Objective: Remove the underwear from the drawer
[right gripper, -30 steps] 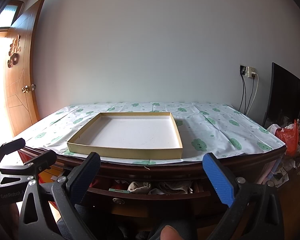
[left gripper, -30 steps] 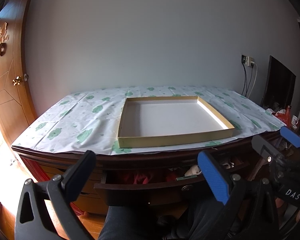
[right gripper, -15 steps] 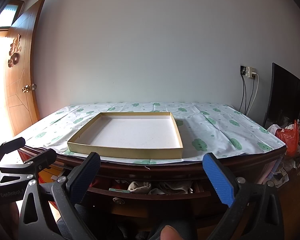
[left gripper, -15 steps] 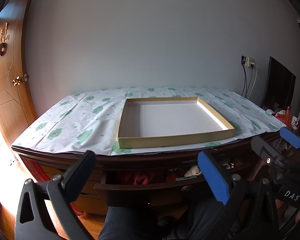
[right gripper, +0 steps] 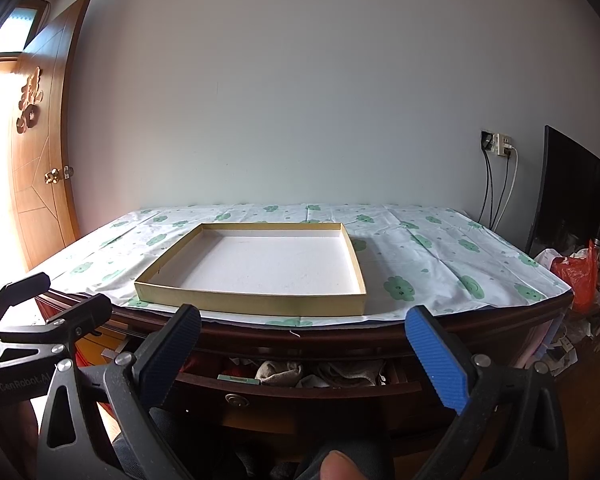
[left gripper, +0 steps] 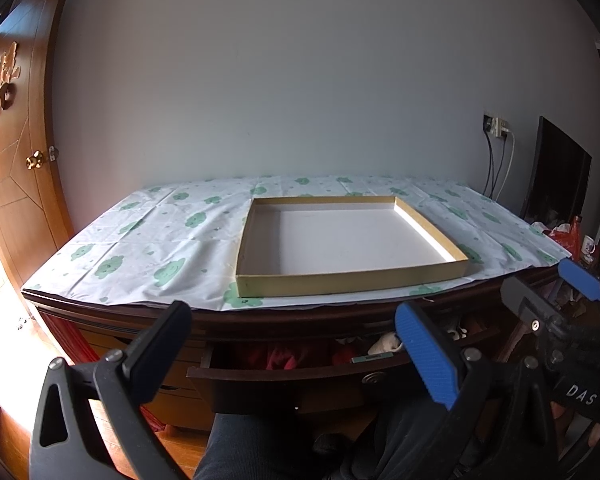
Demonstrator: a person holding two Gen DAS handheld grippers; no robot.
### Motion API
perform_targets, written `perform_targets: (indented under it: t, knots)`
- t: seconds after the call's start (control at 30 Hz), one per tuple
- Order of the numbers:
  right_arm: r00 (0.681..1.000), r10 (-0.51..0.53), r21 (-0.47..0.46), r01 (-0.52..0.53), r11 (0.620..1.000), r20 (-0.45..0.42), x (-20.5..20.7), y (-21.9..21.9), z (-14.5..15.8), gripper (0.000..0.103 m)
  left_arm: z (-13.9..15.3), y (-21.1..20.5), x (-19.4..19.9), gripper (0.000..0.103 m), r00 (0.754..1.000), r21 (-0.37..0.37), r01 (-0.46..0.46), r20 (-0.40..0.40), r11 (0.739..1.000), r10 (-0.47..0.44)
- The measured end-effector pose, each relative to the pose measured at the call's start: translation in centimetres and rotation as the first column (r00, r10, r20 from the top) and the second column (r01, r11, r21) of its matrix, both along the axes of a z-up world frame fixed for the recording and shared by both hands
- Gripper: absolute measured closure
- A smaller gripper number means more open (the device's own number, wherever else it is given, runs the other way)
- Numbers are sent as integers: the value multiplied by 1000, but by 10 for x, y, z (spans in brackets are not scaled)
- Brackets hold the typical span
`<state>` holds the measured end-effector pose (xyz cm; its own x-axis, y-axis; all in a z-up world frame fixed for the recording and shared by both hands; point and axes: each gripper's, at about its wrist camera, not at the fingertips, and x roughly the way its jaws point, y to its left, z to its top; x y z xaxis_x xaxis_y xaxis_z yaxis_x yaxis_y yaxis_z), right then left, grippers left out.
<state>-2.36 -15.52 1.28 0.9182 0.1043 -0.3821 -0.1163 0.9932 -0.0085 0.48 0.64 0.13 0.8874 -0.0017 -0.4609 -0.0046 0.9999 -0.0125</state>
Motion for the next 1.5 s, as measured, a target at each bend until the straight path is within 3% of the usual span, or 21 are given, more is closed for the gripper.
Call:
perform_targets:
  t: [0.63,0.77,0.93,1.13,1.27,1.5]
  knots:
    - [1000,26,18,-26,1000,2,1,-3,-5,0,-5,-1,0,0,1000,-10,-2,7,1000,2]
    - [998,43,-12,-43,999,46,2,-5,-10,0,-15,5,7,0,1000,-27,-19,21,999,19]
    - [991,103,-41,-100,994,81,16,-9,-29,0,-38,17,27,0,999,-66,-38,-18,997,37]
    - [946,287,-110,-272,956,149,32,-2,-65,0,-59,25,50,0,997,-60,-77,-17,995,77]
    - [901,387,-84,-377,922,197,44,-2,-83,0,-73,23,65,0,995,-34,-95,-18,995,95]
    - [846,454,-157,-426,891,279,61,-1,-99,0,-77,23,72,0,994,-12,-106,27,994,106]
